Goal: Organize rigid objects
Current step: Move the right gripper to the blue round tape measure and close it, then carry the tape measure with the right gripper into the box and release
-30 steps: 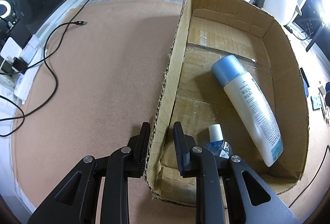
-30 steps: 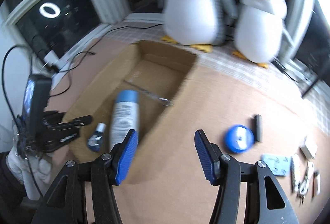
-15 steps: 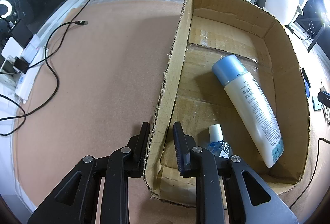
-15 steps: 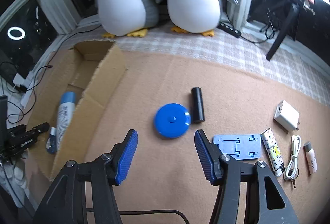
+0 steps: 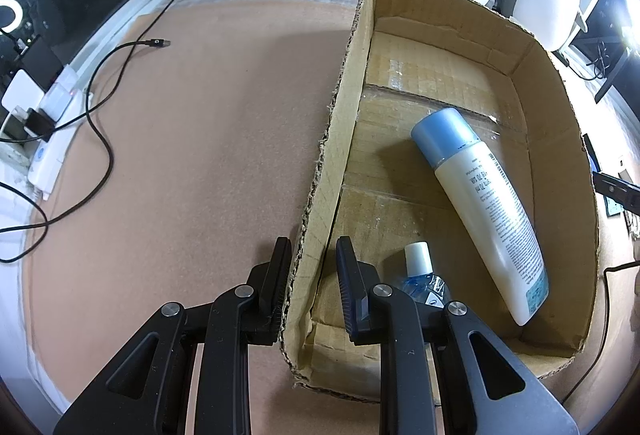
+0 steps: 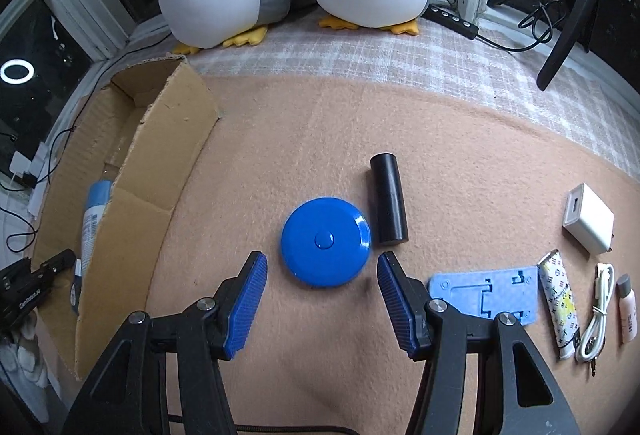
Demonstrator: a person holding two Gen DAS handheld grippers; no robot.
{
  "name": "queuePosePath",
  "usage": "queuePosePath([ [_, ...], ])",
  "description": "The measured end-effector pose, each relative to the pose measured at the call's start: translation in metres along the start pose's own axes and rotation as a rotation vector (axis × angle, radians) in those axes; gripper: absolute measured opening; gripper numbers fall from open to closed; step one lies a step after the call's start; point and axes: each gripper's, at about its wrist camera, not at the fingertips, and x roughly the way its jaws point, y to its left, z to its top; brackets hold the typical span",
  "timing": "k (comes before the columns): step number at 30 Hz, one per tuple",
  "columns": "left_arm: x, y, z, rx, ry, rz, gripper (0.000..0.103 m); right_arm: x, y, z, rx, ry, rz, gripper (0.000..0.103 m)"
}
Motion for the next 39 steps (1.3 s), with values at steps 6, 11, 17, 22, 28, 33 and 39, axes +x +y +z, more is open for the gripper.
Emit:
queuePosePath([
  [6,0.001,0.001,0.000,-0.005,0.001,-0.005,0.020,0.013,0.002,0.011,-0.005,0.019,-0.028,0.053],
  [11,0.001,0.002,0.000,-0.007,0.001,-0.008,0.020,0.020,0.010,0.017,-0.039,0.029,-0.068,0.053],
  [17,0.001,0.002,0.000,-0.008,-0.001,-0.009,0.020,0.022,0.019,0.014,-0.087,0.044,-0.112,0.046],
  [22,0.002,0.002,0.000,-0.006,-0.002,-0.008,0.020,0.023,0.021,0.012,-0.088,0.044,-0.114,0.046],
  [28,0.002,0.002,0.000,-0.007,-0.002,-0.009,0.020,0.017,0.023,0.010,-0.082,0.035,-0.094,0.046],
  [33,0.002,0.002,0.001,-0.005,-0.002,-0.011,0.020,-0.002,0.033,0.011,-0.109,0.006,-0.083,0.046],
  [39,0.002,0.002,0.001,-0.005,-0.003,-0.011,0.020,-0.028,0.052,0.018,-0.124,-0.061,-0.046,0.046],
])
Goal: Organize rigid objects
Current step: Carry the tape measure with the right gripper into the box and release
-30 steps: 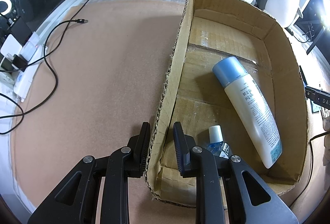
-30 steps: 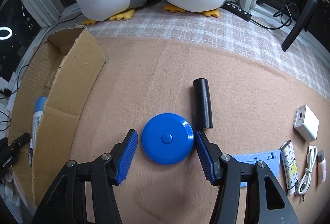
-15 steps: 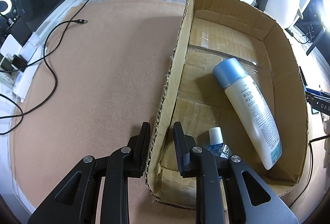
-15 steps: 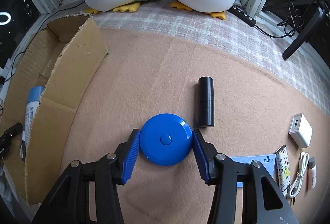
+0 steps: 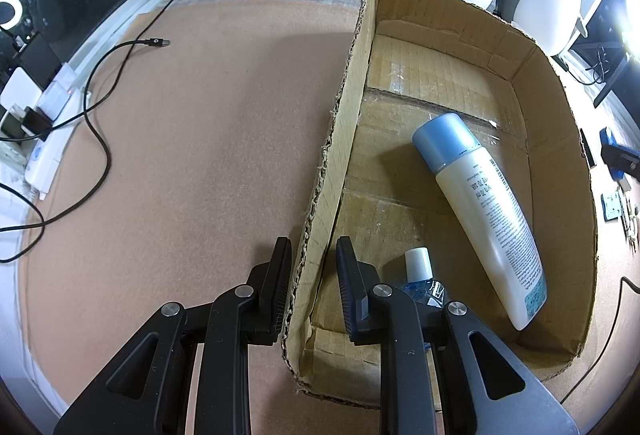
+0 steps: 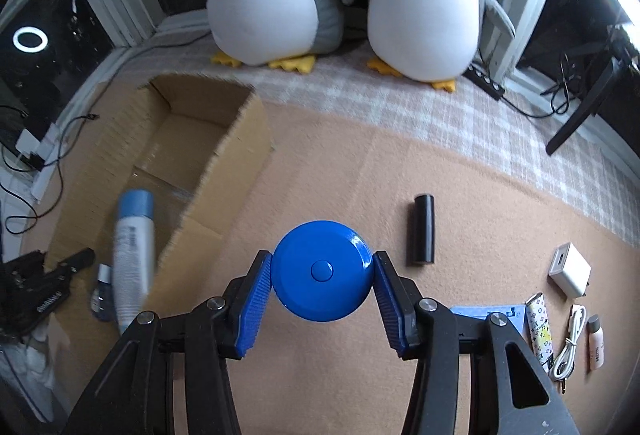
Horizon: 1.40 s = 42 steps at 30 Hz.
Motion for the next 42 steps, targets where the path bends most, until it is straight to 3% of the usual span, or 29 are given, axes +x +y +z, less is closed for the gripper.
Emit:
queuePosePath([
  [11,0.000,0.000,0.000,0.000,-0.001,0.000,0.020,-0.019,0.058,0.021,-0.102,-0.061,0.072,0.046],
  [25,0.000,0.000,0.000,0.000,-0.002,0.000,0.020,0.001,0.112,0.034,-0.193,-0.061,0.088,0.046],
  [42,-0.001,-0.001,0.003,0.002,-0.004,0.002,0.020,0.022,0.126,0.039,-0.206,-0.051,0.075,0.049],
])
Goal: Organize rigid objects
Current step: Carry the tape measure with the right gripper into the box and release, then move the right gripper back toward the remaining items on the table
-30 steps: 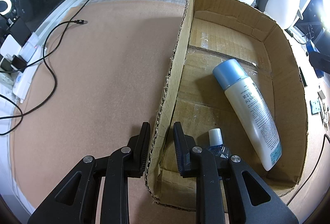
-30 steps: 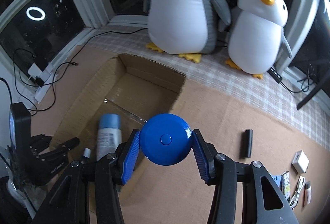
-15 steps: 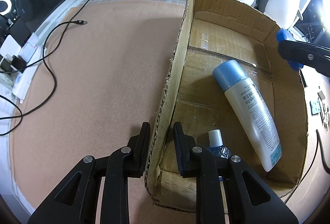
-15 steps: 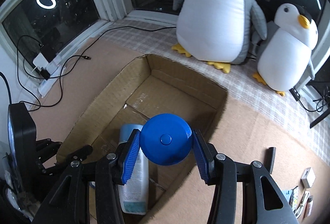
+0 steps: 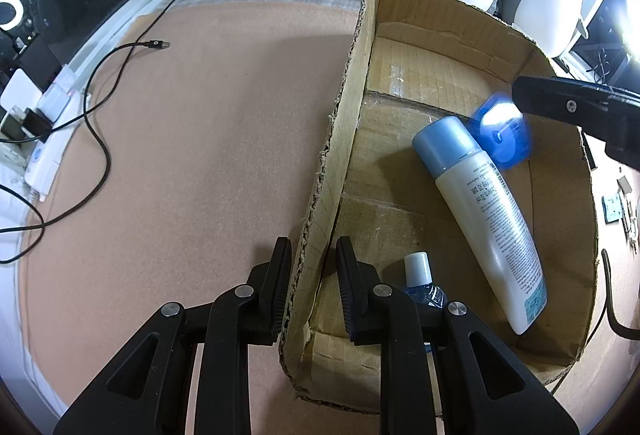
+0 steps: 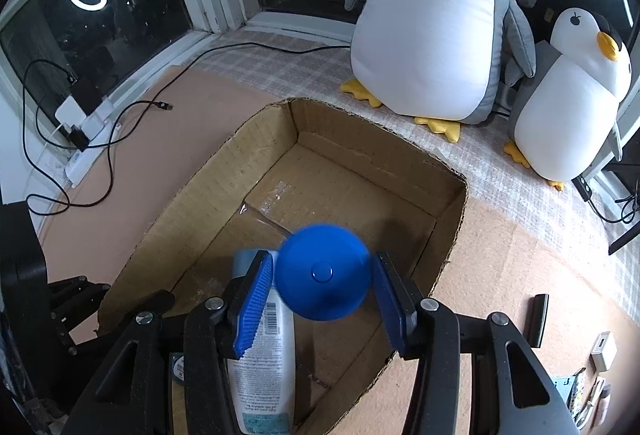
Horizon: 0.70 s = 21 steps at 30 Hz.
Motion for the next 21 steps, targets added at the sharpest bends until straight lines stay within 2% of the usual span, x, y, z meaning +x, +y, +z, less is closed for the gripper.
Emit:
queuePosePath([
  [5,0.000,0.000,0.003,0.003,-0.001,0.003,0.020,-0.006,-0.002,0.001,-0.002,-0.021,-0.004,0.057],
  [14,0.001,0.000,0.000,0.004,-0.003,0.006,0.020,-0.023,-0.020,-0.006,0.019,-0.042,-0.009,0.057],
  [21,0.001,-0.001,0.000,0.007,-0.004,0.012,0.020,-0.045,-0.060,-0.019,0.085,-0.063,-0.036,0.057],
])
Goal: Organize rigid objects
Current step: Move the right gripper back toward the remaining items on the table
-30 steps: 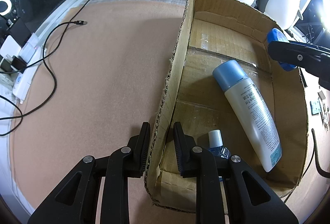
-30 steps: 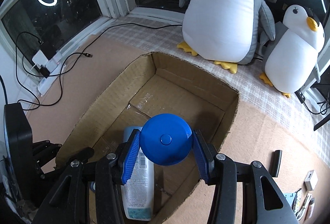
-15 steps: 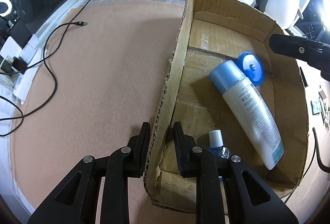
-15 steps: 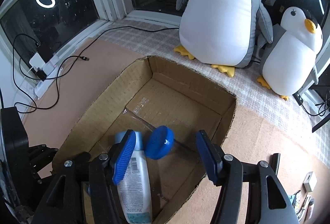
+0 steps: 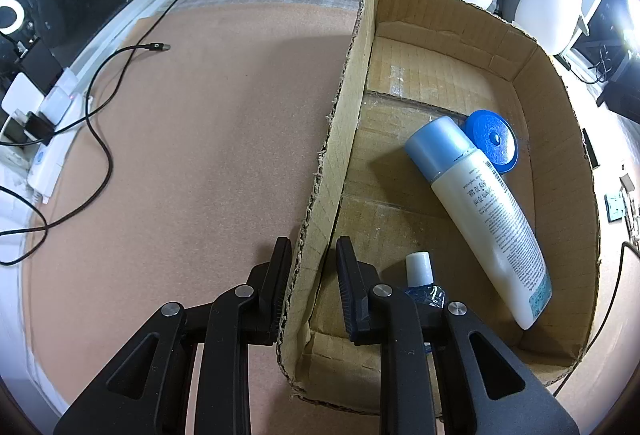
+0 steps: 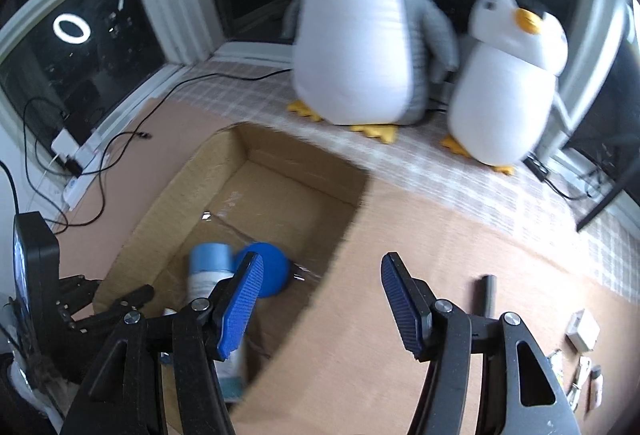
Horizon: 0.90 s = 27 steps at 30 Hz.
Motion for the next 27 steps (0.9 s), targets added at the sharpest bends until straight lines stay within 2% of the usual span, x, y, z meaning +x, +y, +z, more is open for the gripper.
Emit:
queuePosePath([
  [11,0.001,0.000,0.000,0.004,0.000,0.009,0.020,-0.028,-0.105,-0.013,0.150,0.007,-0.125,0.059],
  [19,0.001,-0.003,0.000,0.006,0.004,0.021,0.020,-0.038,-0.192,-0.055,0.246,0.050,-0.254,0.060],
  [27,0.001,-0.007,0.000,0.007,0.004,0.035,0.020,-0.039,-0.244,-0.092,0.260,0.108,-0.311,0.060],
])
